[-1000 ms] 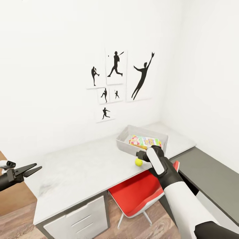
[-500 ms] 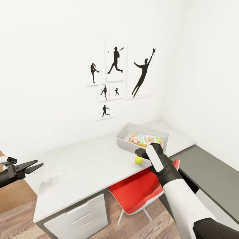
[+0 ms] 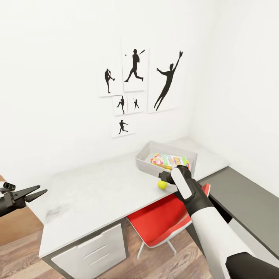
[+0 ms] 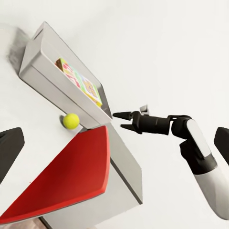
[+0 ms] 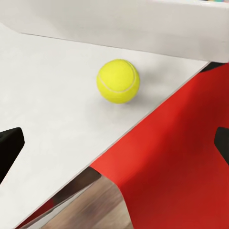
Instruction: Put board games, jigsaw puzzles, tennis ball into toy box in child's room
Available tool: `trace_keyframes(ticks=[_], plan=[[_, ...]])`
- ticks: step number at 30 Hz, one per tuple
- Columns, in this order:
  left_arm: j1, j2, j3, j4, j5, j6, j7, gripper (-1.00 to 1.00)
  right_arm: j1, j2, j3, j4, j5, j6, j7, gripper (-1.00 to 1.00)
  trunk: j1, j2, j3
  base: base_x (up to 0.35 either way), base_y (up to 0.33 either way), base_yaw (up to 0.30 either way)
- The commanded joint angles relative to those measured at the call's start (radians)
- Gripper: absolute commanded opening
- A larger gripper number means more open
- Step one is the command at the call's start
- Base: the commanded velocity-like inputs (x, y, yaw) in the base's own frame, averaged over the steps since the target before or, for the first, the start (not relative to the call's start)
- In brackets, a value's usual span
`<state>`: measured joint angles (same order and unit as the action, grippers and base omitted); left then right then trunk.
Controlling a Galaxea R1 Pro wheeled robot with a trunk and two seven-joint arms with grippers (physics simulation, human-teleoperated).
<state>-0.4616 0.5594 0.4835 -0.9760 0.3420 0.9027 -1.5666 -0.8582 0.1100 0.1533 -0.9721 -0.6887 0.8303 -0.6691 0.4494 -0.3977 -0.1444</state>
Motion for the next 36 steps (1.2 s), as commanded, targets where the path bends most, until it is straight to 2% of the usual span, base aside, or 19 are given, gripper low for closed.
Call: trace_keyframes(ticks=[1, 8, 30, 36], plan=[[0.000, 0.001, 0.005, 0.000, -0.001, 0.010, -0.004, 1.00, -0.002, 0.000, 0.002, -0.001, -0.010, 0.001, -0.010, 1.00, 0.001, -0.002, -0.004, 0.000, 0.000, 0.000], [0.002, 0.003, 0.030, -0.001, 0.000, 0.010, -0.004, 1.00, -0.010, 0.000, 0.002, -0.001, -0.010, 0.001, -0.010, 1.00, 0.001, -0.002, -0.015, 0.000, 0.000, 0.000], [0.004, 0.005, 0.038, -0.001, 0.000, 0.010, -0.004, 1.00, -0.038, 0.000, 0.002, 0.002, -0.008, 0.000, -0.010, 1.00, 0.001, -0.002, -0.051, 0.000, 0.000, 0.000], [0.005, 0.006, 0.061, 0.000, 0.000, 0.010, -0.004, 1.00, -0.040, -0.001, 0.002, 0.001, -0.008, 0.000, -0.010, 1.00, 0.001, -0.002, -0.061, 0.000, 0.000, 0.000]])
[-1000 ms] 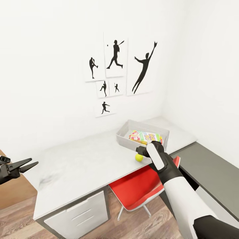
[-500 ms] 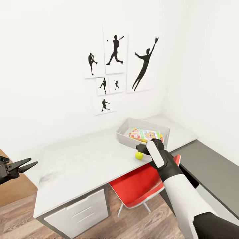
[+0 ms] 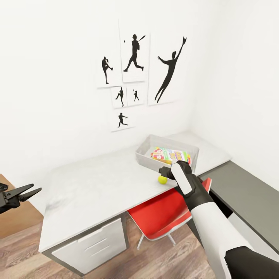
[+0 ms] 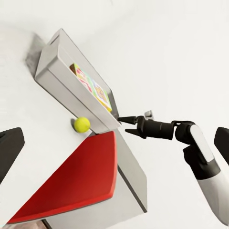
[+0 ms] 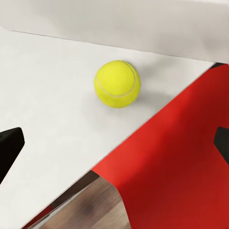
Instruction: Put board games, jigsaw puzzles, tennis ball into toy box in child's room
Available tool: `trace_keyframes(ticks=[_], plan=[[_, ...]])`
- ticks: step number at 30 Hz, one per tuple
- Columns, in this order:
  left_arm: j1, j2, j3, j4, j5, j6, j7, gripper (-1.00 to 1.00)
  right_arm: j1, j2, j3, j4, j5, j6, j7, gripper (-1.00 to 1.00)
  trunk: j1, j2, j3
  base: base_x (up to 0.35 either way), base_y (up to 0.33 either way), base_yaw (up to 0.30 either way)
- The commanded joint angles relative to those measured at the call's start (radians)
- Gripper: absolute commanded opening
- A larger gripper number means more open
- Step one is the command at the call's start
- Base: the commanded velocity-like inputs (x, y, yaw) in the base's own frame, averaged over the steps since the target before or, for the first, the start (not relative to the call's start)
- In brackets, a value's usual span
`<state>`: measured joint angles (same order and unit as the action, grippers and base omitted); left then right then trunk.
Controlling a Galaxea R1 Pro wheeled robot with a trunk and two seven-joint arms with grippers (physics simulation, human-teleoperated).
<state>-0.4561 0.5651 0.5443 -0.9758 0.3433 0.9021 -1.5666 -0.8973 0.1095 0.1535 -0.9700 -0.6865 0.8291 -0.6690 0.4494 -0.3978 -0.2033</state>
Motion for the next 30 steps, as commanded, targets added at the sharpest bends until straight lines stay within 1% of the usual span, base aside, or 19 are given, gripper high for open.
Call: trace_keyframes(ticks=[1, 6, 7, 10, 14, 16, 30], plan=[[-0.001, 0.000, 0.006, 0.000, -0.001, 0.011, -0.004, 1.00, -0.001, 0.000, 0.002, -0.001, -0.010, 0.001, -0.010, 1.00, 0.001, -0.002, -0.004, 0.000, 0.000, 0.000], [0.001, 0.001, 0.033, 0.000, -0.006, 0.011, -0.004, 1.00, -0.001, -0.001, 0.001, -0.001, -0.010, 0.001, -0.010, 1.00, 0.001, -0.002, -0.012, 0.000, 0.000, 0.000], [0.001, 0.003, 0.040, 0.001, -0.009, 0.011, -0.004, 1.00, -0.001, -0.001, 0.001, -0.001, -0.010, 0.001, -0.010, 1.00, 0.001, -0.002, -0.014, 0.000, 0.000, 0.000], [0.002, 0.015, 0.047, 0.003, -0.014, 0.010, -0.004, 1.00, -0.002, -0.001, 0.001, -0.001, -0.010, 0.001, -0.009, 1.00, 0.001, -0.002, -0.018, 0.000, 0.000, 0.000], [0.002, 0.033, 0.051, 0.011, -0.020, 0.008, -0.004, 1.00, -0.002, -0.001, 0.002, -0.001, -0.010, 0.001, -0.010, 1.00, 0.001, -0.002, -0.025, 0.000, 0.000, 0.000], [0.002, 0.036, 0.051, 0.013, -0.021, 0.007, -0.004, 1.00, -0.002, -0.001, 0.003, -0.001, -0.010, 0.001, -0.010, 1.00, 0.001, -0.002, -0.028, 0.000, 0.000, 0.000], [0.002, 0.042, 0.050, 0.017, -0.025, 0.007, -0.004, 1.00, -0.002, 0.004, 0.001, -0.001, -0.010, 0.001, -0.009, 1.00, 0.001, -0.002, -0.051, 0.000, 0.018, 0.000]])
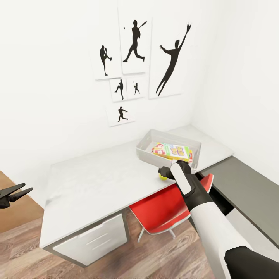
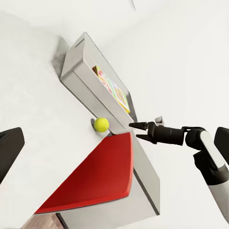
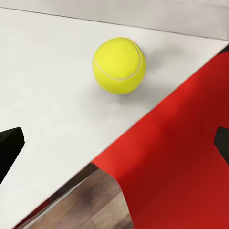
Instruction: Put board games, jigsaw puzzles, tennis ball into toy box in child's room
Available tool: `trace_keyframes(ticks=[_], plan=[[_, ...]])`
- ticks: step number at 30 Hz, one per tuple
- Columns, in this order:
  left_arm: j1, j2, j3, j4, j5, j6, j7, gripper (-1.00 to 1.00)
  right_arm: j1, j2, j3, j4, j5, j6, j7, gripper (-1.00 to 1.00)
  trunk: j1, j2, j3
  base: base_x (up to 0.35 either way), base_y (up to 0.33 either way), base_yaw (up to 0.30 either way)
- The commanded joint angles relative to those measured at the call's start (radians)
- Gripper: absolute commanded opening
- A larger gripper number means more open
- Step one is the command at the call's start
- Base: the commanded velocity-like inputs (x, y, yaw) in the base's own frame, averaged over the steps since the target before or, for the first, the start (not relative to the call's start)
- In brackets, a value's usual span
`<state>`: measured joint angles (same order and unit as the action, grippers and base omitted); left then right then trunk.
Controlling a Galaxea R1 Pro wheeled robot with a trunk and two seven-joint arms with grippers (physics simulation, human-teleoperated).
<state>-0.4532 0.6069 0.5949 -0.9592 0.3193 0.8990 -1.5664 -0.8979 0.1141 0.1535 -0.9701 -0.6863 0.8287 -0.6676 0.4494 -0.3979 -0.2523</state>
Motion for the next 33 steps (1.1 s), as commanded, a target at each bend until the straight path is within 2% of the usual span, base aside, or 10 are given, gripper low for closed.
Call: trace_keyframes(ticks=[1, 33], plan=[[-0.001, 0.000, 0.000, 0.000, -0.001, 0.011, -0.004, 1.00, -0.001, 0.000, 0.001, -0.001, -0.010, 0.001, -0.010, 1.00, 0.001, -0.002, -0.004, 0.000, 0.113, 0.000], [-0.001, 0.000, 0.000, 0.000, -0.002, 0.011, -0.004, 1.00, -0.034, -0.006, 0.003, -0.001, -0.010, 0.002, -0.010, 1.00, 0.001, -0.002, -0.056, 0.006, 0.014, 0.000]])
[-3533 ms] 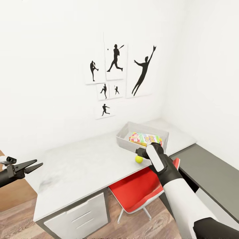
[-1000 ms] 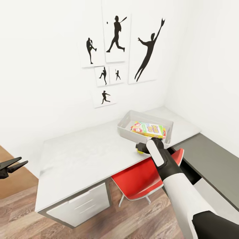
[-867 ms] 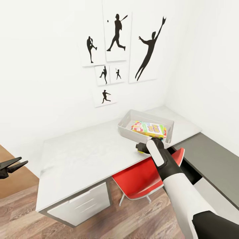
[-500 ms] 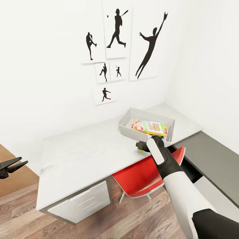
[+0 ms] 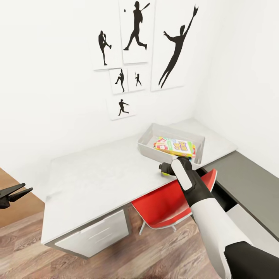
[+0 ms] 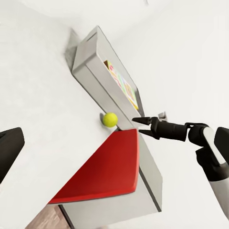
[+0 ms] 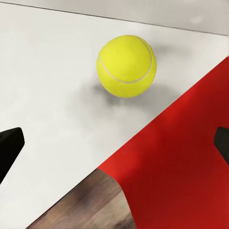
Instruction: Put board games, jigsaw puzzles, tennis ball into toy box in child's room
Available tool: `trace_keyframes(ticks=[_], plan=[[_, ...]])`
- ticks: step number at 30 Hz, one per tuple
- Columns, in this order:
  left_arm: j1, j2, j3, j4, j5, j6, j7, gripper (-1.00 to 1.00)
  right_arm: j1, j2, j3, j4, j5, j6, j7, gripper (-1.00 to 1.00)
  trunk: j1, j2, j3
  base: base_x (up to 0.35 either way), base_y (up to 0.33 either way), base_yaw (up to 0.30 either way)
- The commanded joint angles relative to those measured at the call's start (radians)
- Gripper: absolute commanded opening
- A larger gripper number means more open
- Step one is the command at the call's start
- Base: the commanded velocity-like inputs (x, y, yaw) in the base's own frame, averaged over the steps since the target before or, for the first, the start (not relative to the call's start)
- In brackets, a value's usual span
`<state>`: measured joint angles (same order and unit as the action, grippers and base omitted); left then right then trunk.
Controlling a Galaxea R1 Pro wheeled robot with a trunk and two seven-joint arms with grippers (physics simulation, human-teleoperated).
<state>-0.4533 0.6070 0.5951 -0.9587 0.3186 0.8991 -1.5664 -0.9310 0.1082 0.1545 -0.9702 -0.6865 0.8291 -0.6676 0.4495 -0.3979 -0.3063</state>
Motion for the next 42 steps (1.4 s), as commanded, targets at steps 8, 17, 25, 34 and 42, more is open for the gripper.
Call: trace_keyframes(ticks=[8, 17, 25, 34, 42], plan=[[-0.001, -0.001, 0.000, 0.000, -0.001, 0.011, -0.004, 1.00, -0.002, -0.002, 0.001, -0.001, -0.010, 0.001, -0.009, 1.00, 0.001, -0.002, -0.014, 0.002, -0.029, 0.000], [-0.001, -0.001, 0.000, 0.000, -0.001, 0.011, -0.004, 1.00, -0.001, -0.002, 0.001, -0.001, -0.010, -0.013, -0.009, 1.00, 0.001, -0.002, -0.019, 0.000, -0.004, 0.000], [-0.001, -0.001, 0.000, 0.000, -0.001, 0.011, -0.004, 1.00, 0.000, -0.002, 0.004, 0.000, -0.010, -0.055, -0.008, 1.00, 0.001, -0.002, -0.019, 0.000, 0.000, 0.000], [-0.001, -0.001, -0.001, 0.000, -0.001, 0.010, -0.004, 1.00, 0.000, -0.002, 0.005, 0.000, -0.010, -0.061, -0.007, 1.00, 0.001, -0.002, -0.019, 0.075, 0.000, 0.000], [-0.001, -0.001, 0.000, 0.000, -0.001, 0.009, -0.004, 1.00, 0.000, -0.002, 0.005, -0.001, -0.010, -0.062, -0.007, 1.00, 0.001, -0.002, -0.019, 0.146, 0.000, 0.000]])
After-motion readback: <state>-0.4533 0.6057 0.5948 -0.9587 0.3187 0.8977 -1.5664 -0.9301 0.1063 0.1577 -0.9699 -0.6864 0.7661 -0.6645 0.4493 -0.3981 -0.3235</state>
